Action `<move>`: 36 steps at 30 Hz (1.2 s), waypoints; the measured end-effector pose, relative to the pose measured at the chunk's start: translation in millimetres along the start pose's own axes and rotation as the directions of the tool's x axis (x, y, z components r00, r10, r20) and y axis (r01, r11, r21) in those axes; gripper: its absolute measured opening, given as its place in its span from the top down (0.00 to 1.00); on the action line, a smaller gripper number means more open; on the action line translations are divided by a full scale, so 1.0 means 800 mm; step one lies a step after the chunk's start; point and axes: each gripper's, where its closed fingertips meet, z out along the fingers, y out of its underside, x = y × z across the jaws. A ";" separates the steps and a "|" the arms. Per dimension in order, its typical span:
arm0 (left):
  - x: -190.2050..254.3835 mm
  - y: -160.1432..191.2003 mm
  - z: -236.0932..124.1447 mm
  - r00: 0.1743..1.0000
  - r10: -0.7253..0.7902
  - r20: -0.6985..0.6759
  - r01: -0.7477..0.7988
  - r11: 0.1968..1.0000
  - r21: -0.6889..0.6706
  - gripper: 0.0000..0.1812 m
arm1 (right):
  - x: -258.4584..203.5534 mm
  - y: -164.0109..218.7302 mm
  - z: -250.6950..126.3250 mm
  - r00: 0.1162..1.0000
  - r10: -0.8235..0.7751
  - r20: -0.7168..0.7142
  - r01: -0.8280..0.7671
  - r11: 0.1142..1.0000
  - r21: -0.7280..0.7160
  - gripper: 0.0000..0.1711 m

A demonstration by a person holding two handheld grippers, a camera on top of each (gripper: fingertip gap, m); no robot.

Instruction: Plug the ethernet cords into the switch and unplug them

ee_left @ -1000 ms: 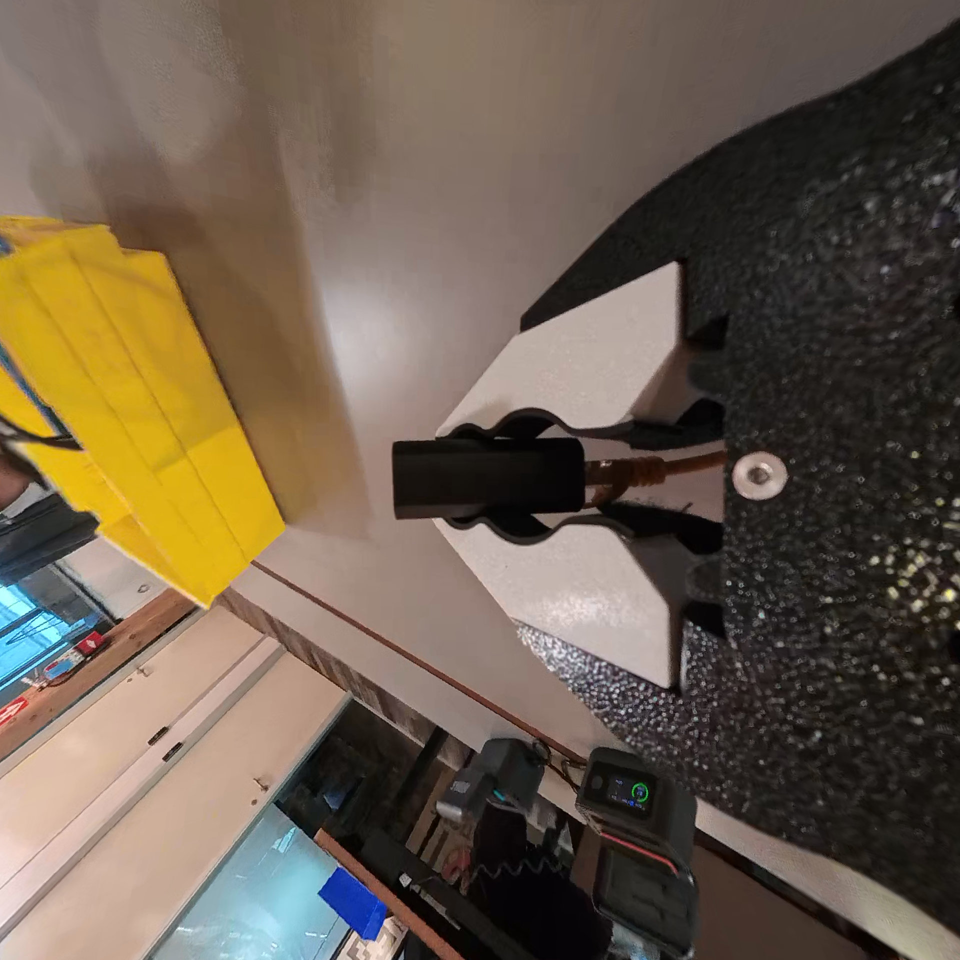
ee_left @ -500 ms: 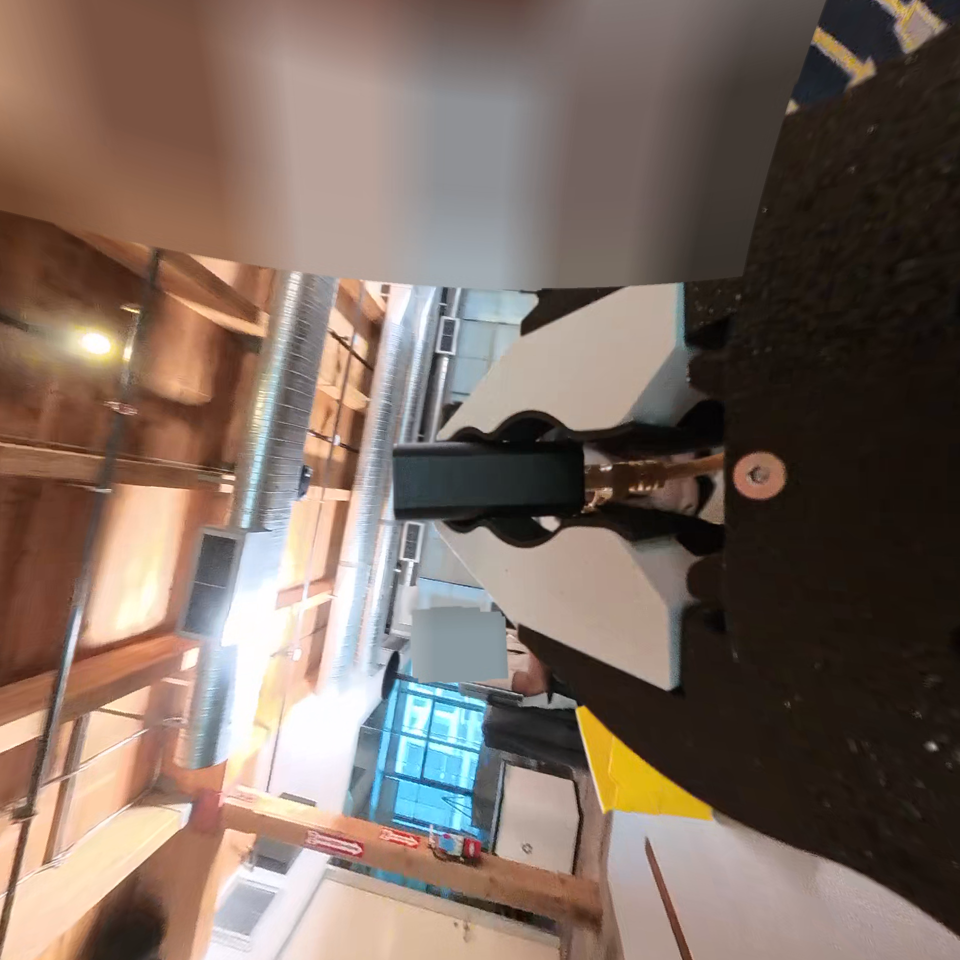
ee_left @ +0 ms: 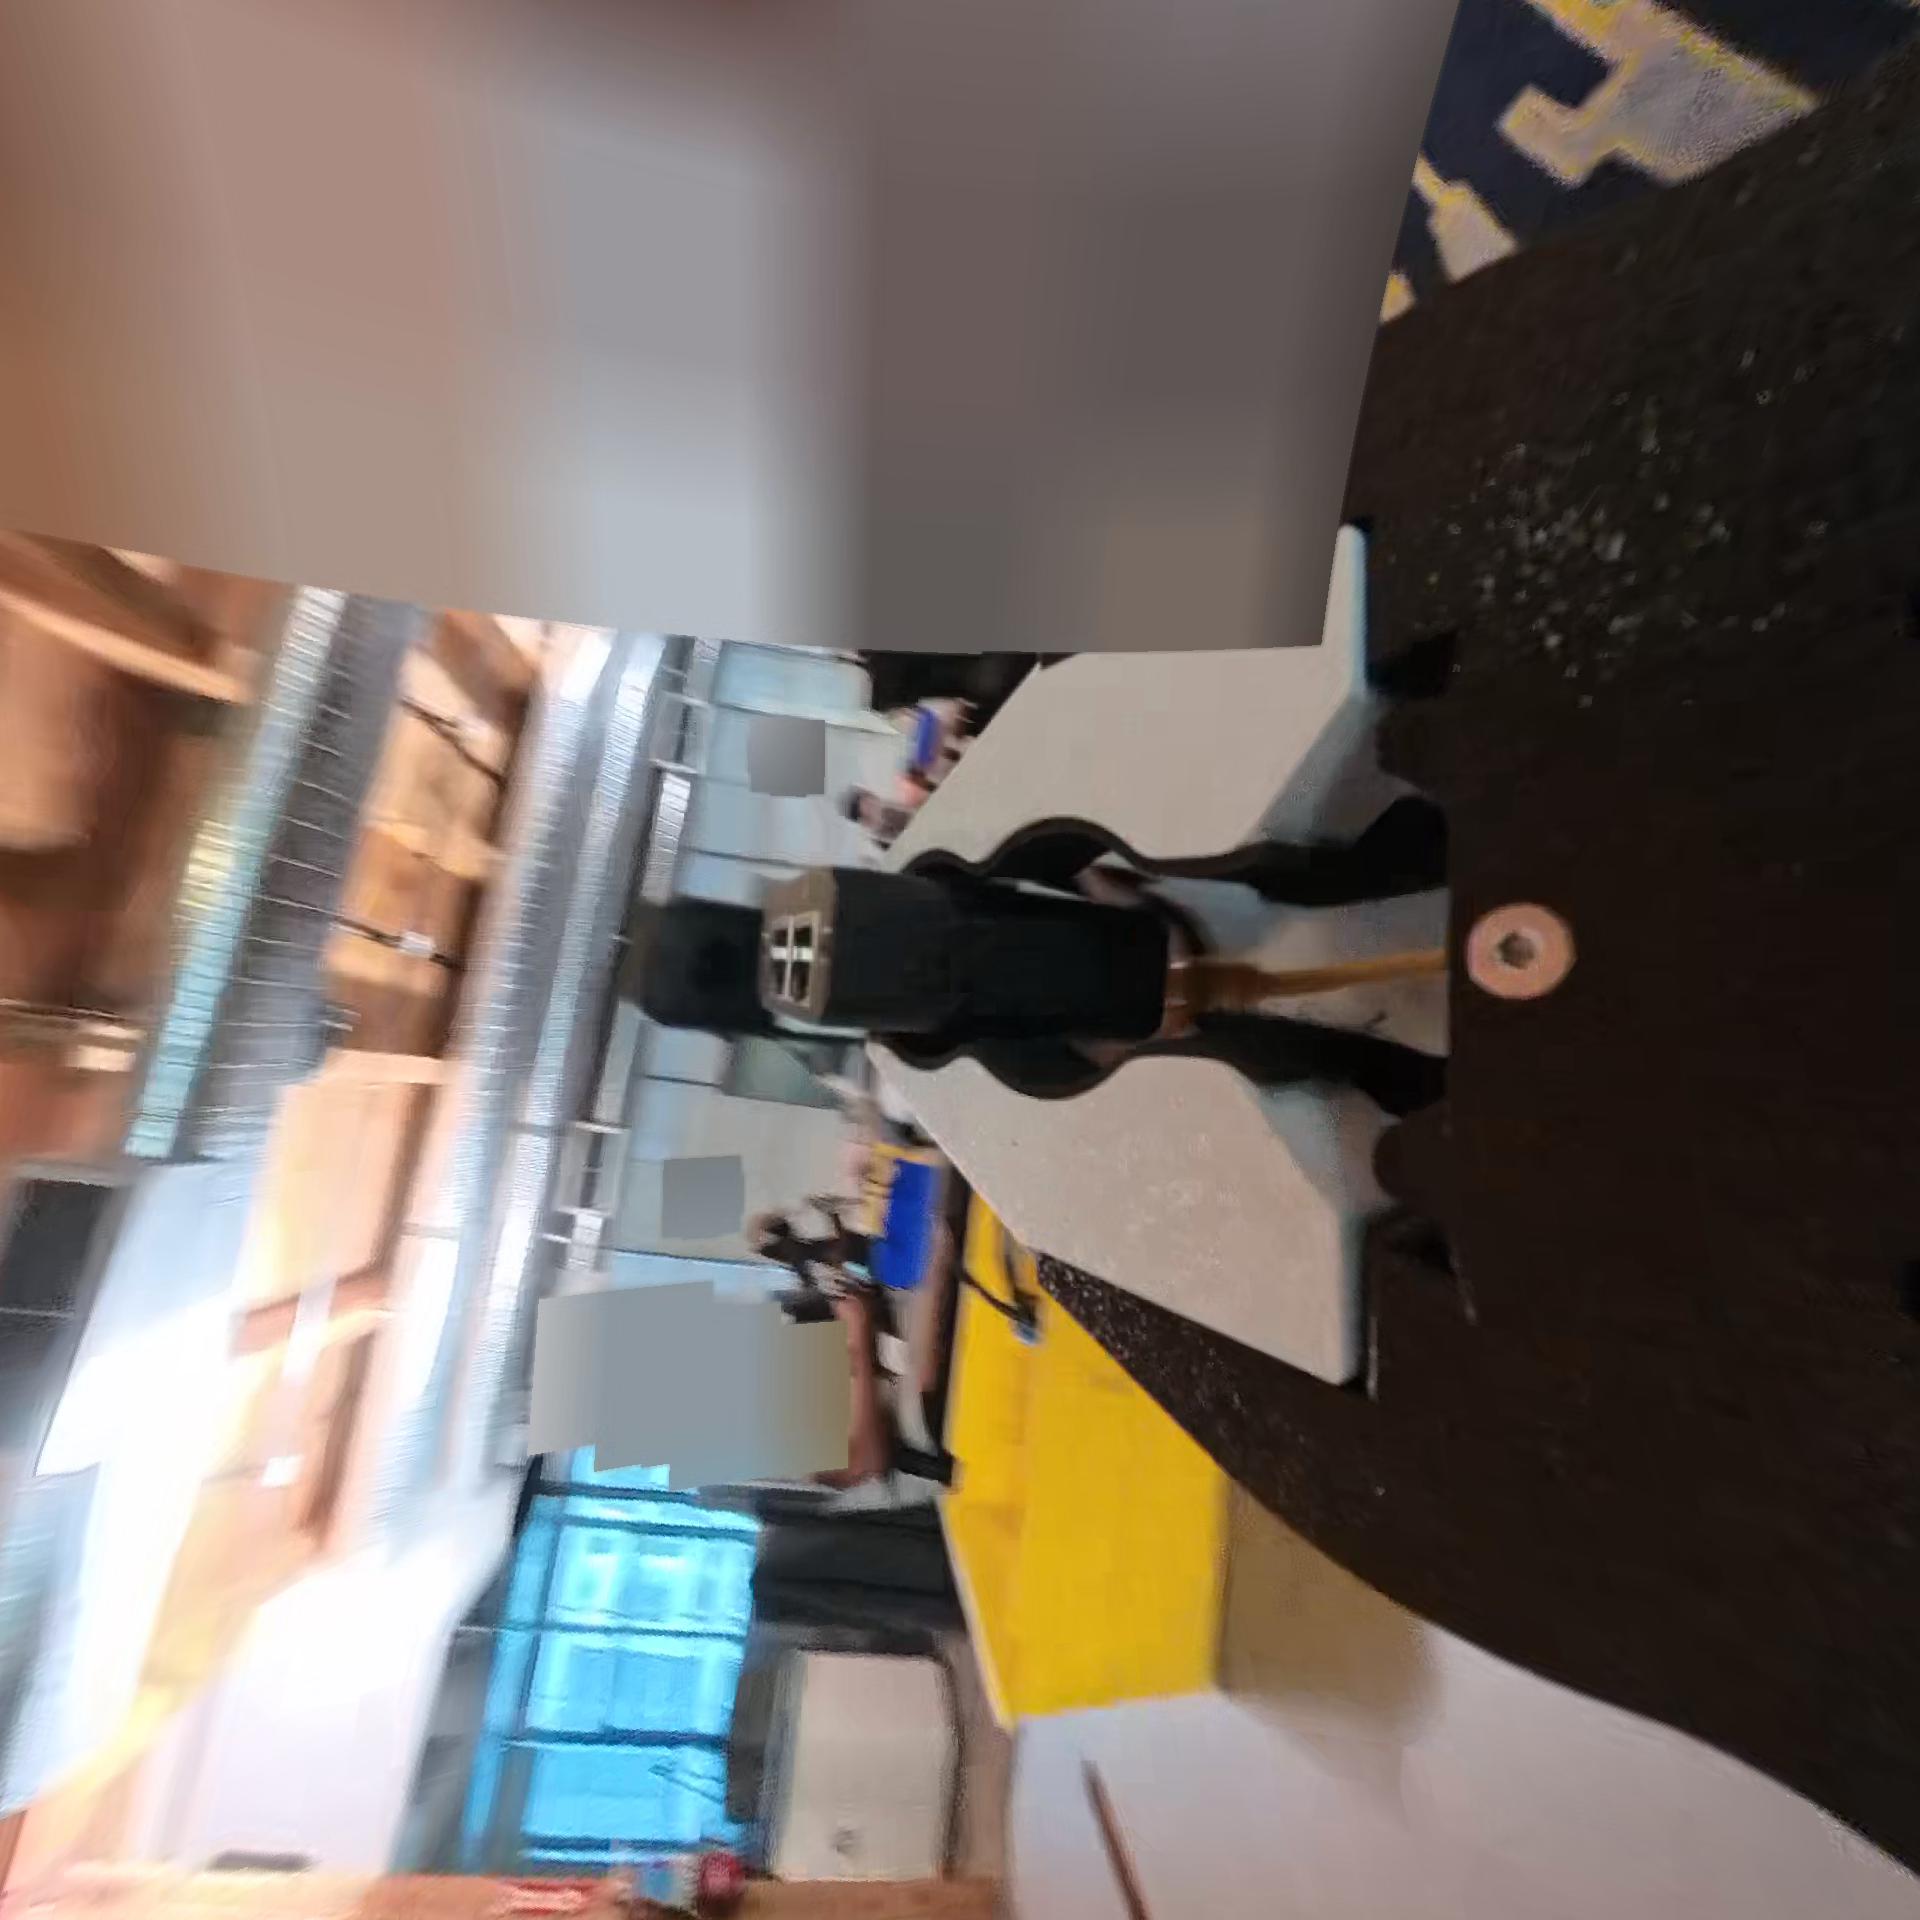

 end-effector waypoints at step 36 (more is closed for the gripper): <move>-0.001 0.047 -0.059 0.867 0.496 0.046 -0.445 0.812 -0.378 0.88 | -0.001 0.047 0.005 0.945 -0.326 0.025 0.323 0.919 -0.228 0.92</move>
